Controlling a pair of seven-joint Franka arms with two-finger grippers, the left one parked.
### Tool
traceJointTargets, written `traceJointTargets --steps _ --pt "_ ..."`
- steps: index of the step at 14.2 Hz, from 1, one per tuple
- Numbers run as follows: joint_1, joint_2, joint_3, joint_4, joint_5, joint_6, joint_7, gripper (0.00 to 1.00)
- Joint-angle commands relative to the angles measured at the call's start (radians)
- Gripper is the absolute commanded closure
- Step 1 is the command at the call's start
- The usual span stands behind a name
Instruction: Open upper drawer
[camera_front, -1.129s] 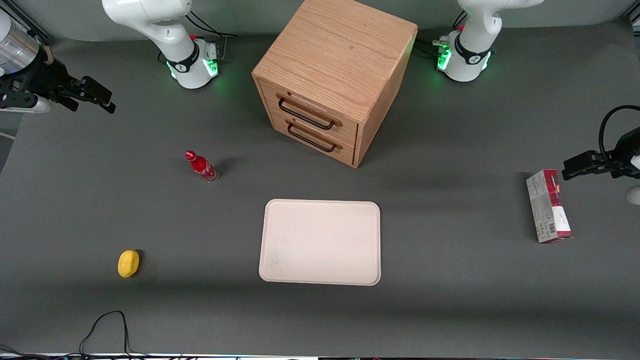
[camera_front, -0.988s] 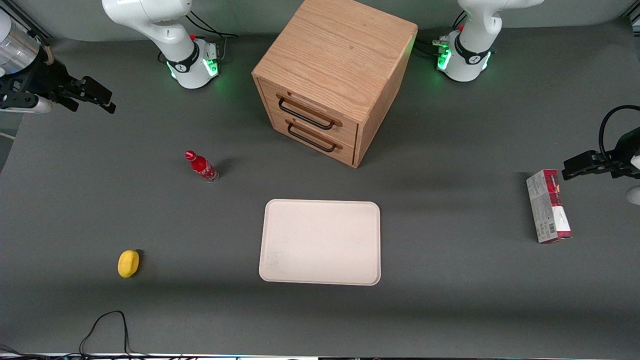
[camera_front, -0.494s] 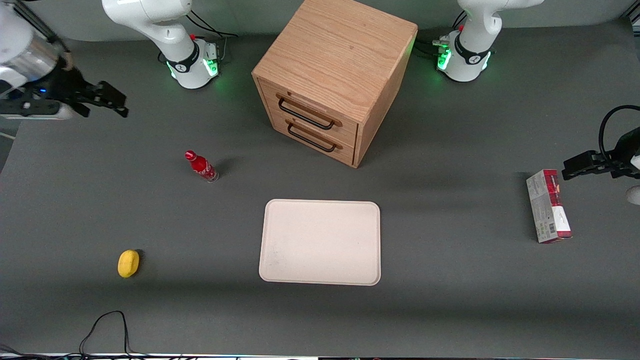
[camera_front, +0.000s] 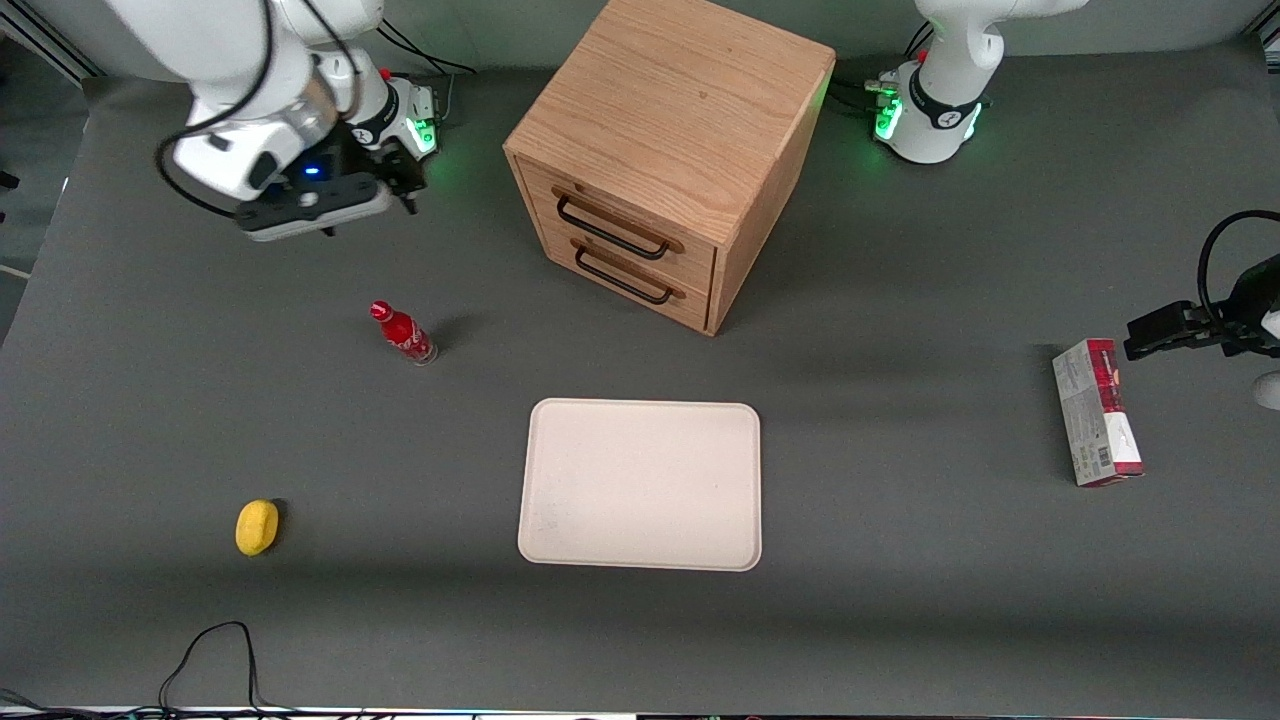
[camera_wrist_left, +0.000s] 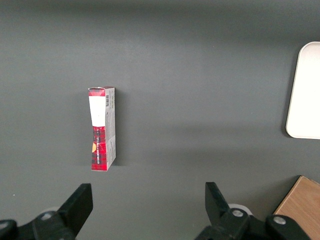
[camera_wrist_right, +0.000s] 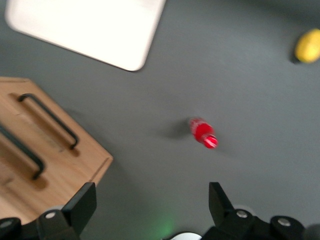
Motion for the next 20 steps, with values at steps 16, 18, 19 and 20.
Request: traceJointTargets --steps 16,18,19,20 --pt "0.009 0.361 0.262 0.039 0.177 0.197 -0.424 0.00" --pt "0.012 0.387 0.262 0.025 0.140 0.223 -0.429 0.00" --pt "0.018 0.395 0.262 0.010 0.125 0.241 -0.429 0.00" --pt "0.020 0.398 0.262 -0.015 0.114 0.272 -0.427 0.00"
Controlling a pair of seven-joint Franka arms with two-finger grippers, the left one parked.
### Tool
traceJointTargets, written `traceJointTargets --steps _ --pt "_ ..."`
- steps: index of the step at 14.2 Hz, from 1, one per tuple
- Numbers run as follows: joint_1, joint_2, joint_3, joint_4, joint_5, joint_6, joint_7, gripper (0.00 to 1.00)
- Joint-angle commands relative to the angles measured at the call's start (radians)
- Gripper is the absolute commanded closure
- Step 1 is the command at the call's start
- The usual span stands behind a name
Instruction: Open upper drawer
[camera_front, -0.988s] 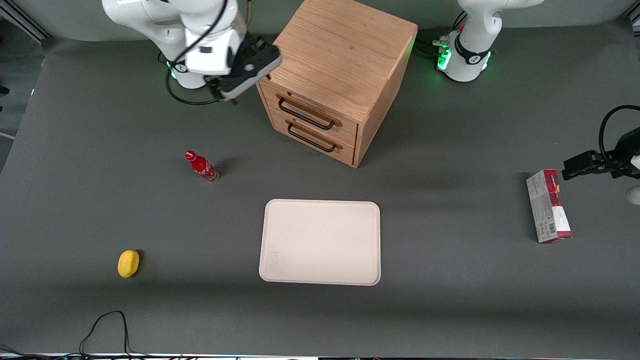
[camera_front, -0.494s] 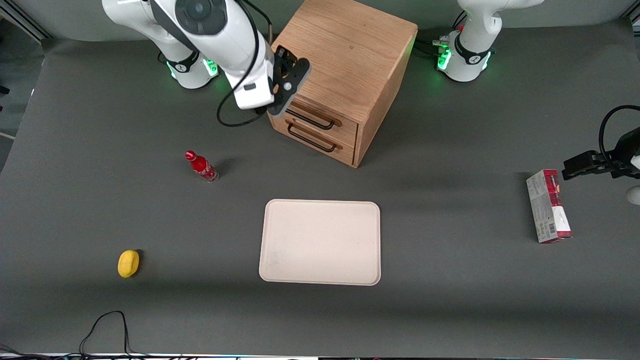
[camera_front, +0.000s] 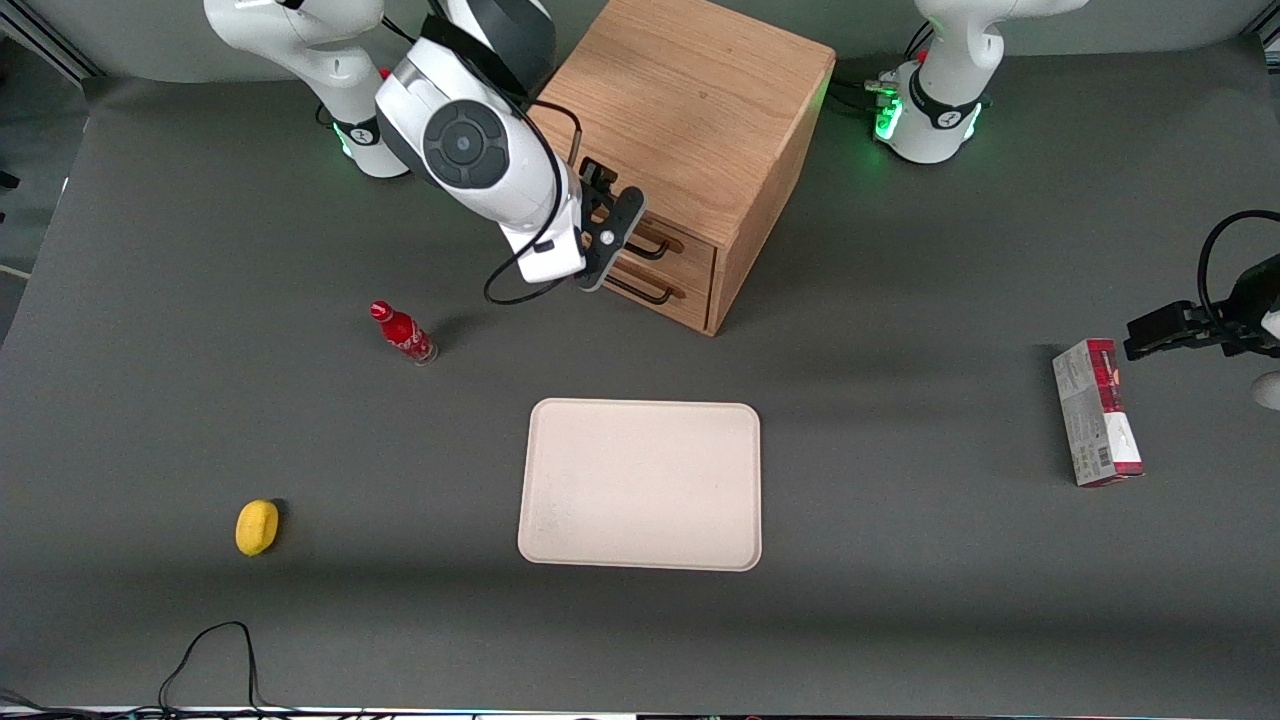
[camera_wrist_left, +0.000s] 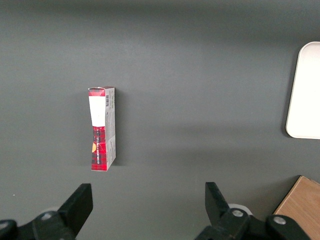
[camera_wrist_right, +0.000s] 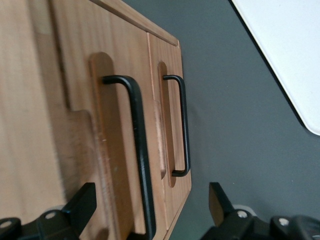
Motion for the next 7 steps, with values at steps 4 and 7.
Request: traceJointTargets --steps 4,7 --pt "0.010 0.040 0.003 -0.067 -0.075 0.138 -0.018 0.00" --pt "0.014 0.061 0.003 -0.066 -0.107 0.155 -0.017 0.00"
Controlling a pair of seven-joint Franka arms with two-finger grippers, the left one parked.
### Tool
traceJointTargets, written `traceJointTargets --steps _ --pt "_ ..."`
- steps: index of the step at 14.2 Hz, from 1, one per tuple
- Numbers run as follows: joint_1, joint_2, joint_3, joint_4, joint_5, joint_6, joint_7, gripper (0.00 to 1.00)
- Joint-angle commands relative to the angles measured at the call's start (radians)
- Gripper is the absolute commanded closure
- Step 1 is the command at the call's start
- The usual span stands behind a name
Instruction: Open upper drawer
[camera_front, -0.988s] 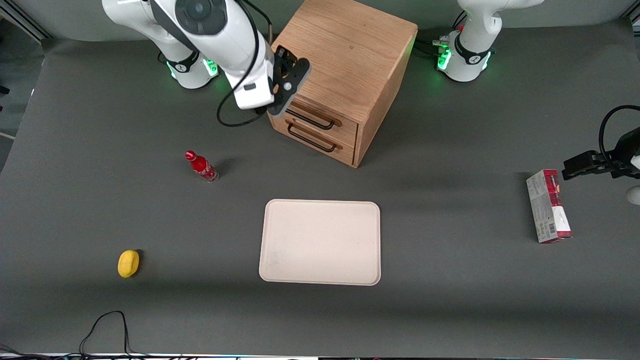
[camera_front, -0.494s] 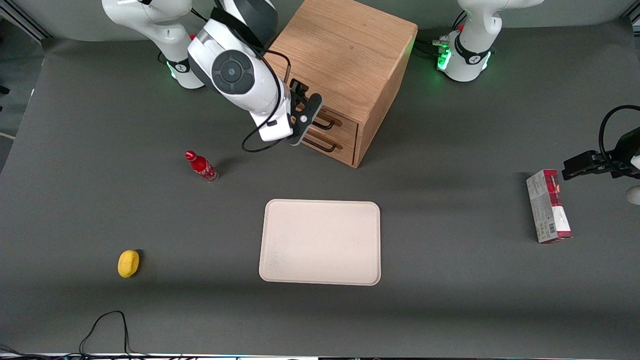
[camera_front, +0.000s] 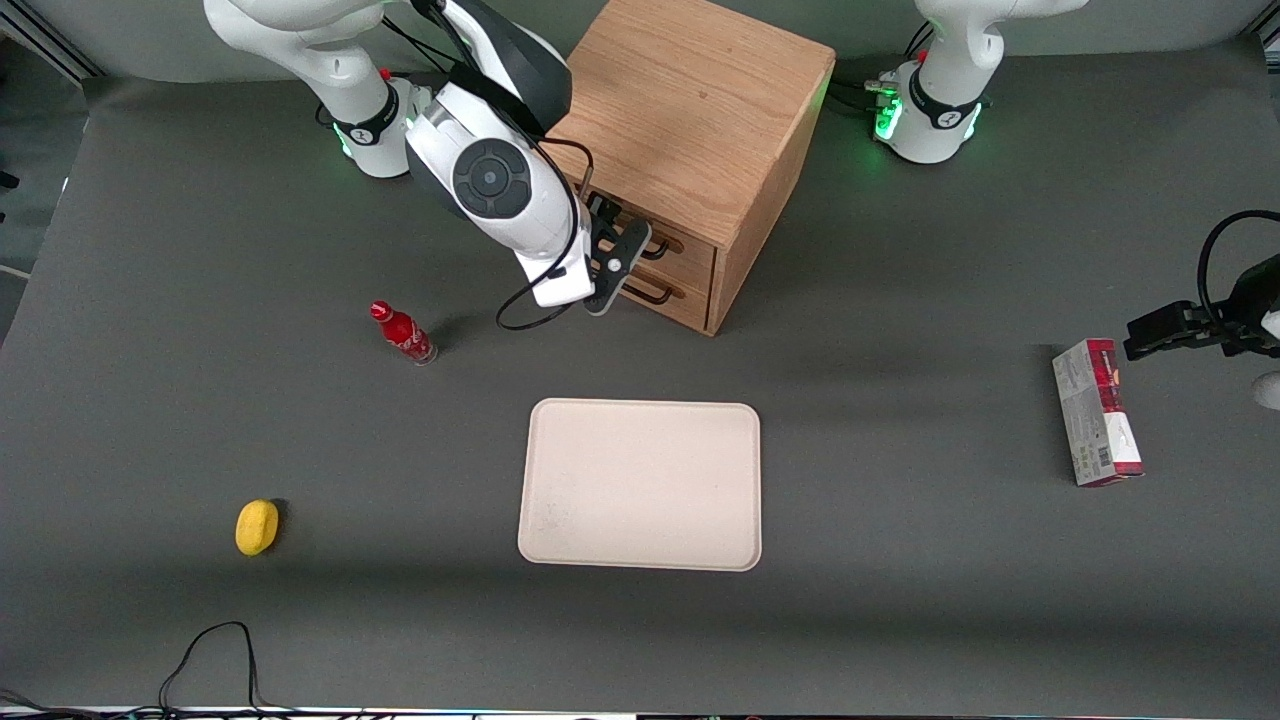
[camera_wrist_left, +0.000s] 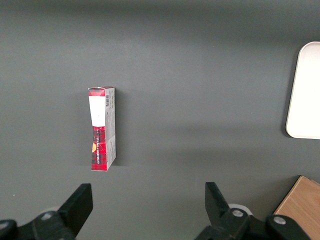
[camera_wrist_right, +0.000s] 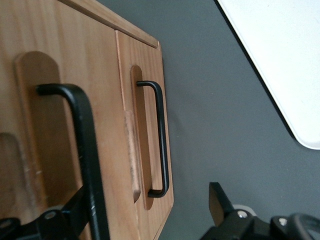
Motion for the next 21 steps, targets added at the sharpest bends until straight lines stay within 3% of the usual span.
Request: traceJointTargets --steps 1,3,7,13,21 --pt "0.004 0.020 0.002 0.010 -0.058 0.021 -0.016 0.00" --pt "-0.002 0.033 -0.001 0.039 -0.126 0.021 -0.017 0.00" --pt "-0.018 0.099 -0.053 0.154 -0.170 0.013 -0.031 0.00" --pt "-0.025 0.188 -0.239 0.332 -0.174 0.013 -0.210 0.00" --pt "-0.031 0.178 -0.281 0.462 -0.203 -0.069 -0.194 0.00"
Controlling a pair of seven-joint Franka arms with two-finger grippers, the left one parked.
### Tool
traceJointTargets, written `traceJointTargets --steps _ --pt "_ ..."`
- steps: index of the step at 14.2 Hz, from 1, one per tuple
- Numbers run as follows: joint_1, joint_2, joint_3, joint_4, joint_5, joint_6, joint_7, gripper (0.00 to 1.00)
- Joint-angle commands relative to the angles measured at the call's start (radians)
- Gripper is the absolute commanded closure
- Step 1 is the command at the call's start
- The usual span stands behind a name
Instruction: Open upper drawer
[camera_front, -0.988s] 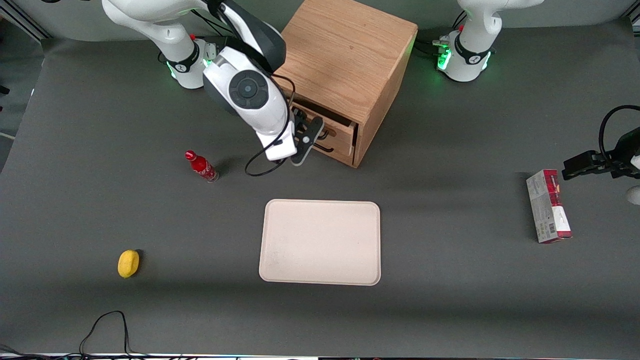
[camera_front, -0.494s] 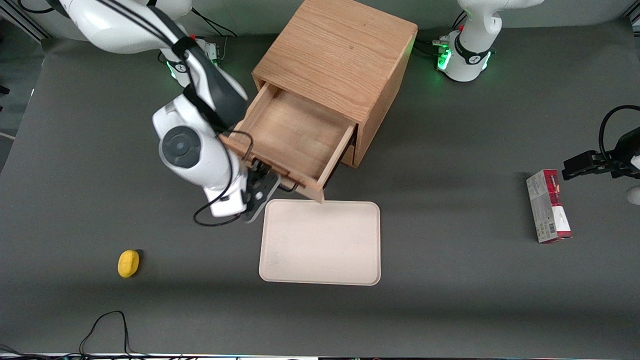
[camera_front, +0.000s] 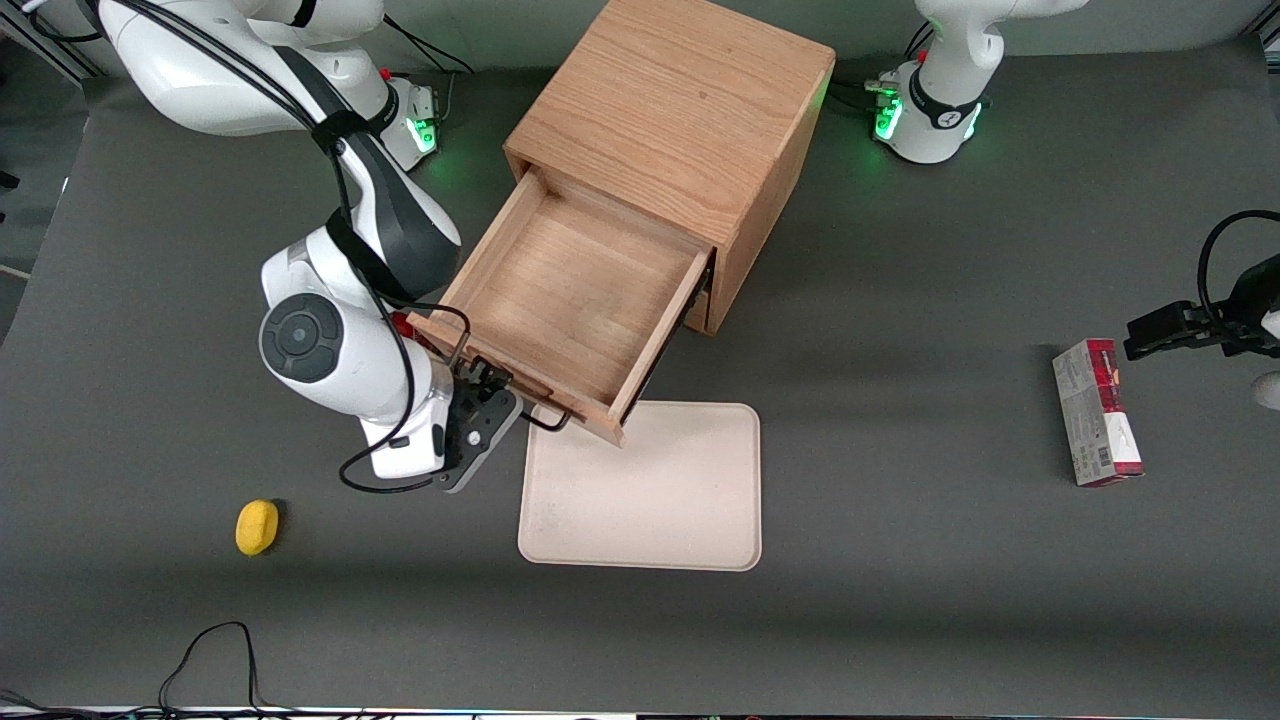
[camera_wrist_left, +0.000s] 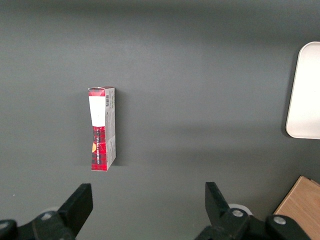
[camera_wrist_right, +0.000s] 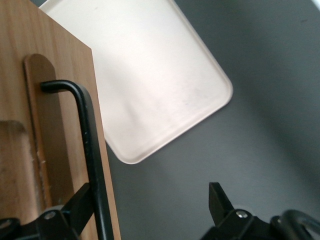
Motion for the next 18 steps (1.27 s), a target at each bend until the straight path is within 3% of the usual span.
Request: traceJointTargets --steps 1,3,5,9,13,15,18 --pt "0.010 -0.011 -0.015 0.125 -0.031 -0.108 0.016 0.00" --pt "0.005 -0.052 -0.022 0.136 -0.023 -0.119 0.059 0.00" --pt "-0.003 -0.112 -0.047 0.134 0.000 -0.124 0.215 0.00" --pt "-0.010 -0.360 -0.131 -0.083 0.009 -0.237 0.471 0.00" --pt "-0.009 -0.633 -0.279 -0.368 0.093 -0.237 0.517 0.00" --pt "-0.010 -0.771 -0.333 -0.495 0.096 -0.237 0.548 0.00" --pt "-0.041 -0.831 -0.350 -0.544 0.097 -0.263 0.544 0.00"
